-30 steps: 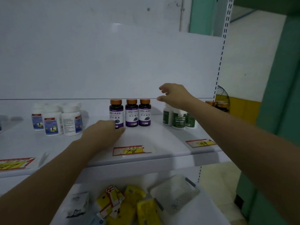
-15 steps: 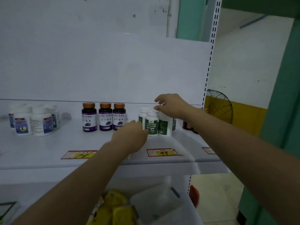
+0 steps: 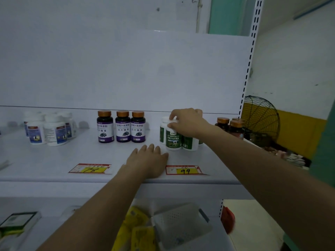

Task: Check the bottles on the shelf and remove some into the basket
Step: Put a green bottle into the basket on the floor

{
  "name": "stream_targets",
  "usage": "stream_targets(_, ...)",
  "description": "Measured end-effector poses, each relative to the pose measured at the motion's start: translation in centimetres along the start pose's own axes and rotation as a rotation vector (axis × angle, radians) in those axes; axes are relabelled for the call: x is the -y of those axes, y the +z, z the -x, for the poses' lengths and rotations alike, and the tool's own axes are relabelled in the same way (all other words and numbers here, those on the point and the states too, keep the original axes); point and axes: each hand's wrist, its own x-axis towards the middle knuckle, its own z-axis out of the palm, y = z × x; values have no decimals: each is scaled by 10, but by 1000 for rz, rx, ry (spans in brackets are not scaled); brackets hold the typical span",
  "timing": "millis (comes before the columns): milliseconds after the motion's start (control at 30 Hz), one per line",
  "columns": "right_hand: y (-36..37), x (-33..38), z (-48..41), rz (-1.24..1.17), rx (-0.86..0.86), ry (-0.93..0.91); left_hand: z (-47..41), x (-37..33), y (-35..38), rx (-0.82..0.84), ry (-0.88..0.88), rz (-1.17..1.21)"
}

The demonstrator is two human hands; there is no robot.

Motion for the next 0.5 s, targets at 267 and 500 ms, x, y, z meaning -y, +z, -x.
stream_targets(267,-34,11,6,-402,-7,-36,16,-7,-12,-87,-72,328)
stream_targets(500,-78,22,19,-525,66,-163,43,-13,-48,-315,169,1159)
